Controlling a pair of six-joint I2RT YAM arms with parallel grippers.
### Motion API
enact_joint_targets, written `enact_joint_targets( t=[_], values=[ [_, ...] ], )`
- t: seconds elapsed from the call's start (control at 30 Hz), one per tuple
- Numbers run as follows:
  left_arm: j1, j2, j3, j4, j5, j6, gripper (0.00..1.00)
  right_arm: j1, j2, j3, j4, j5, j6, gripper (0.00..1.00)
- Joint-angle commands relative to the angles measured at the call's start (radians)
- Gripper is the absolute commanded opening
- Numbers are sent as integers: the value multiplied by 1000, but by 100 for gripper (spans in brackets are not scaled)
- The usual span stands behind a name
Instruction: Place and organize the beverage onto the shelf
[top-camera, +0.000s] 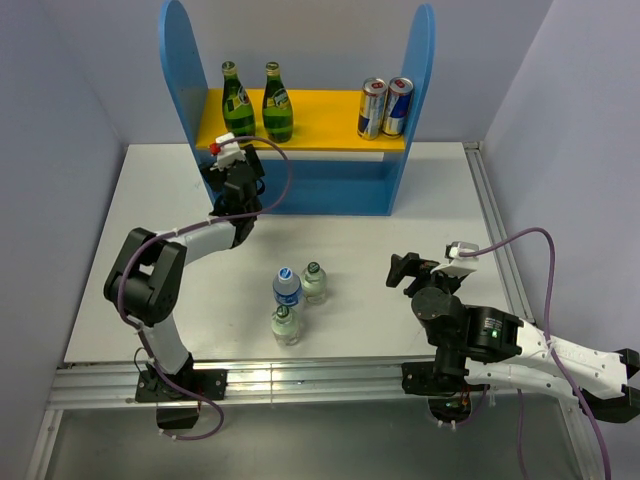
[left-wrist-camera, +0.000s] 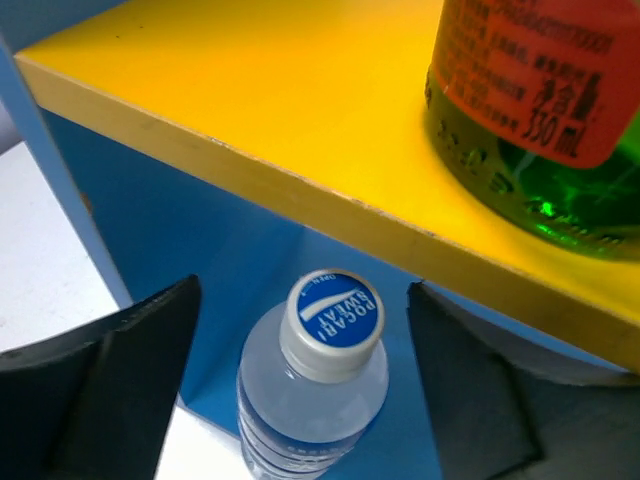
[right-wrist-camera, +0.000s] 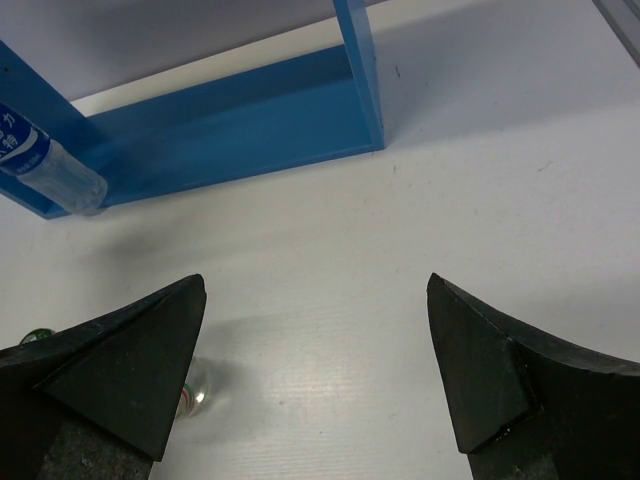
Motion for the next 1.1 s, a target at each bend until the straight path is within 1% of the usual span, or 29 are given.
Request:
enact_joint_targets(
  t=[0.0,0.17,0.43,0.47,0.83,1.07],
  values=[
    [13,-5,56,71,26,-26,94,5,2,-10,28,21,9,98],
    [13,-24,53,37,24,-38,99,4,-1,-10,29,17,9,98],
    [10,-87,33,-50,38,-50,99,5,-1,-10,29,17,10,98],
    [9,-88,37,-87,49,-52,99,5,-3,-10,29,18,9,98],
    [5,-123,79,-290,156,-60,99,5,4,-10,20,17,18,98],
    [5,-140,74,-353,161,-50,99,5,-15,-16,22,14,16,98]
  ],
)
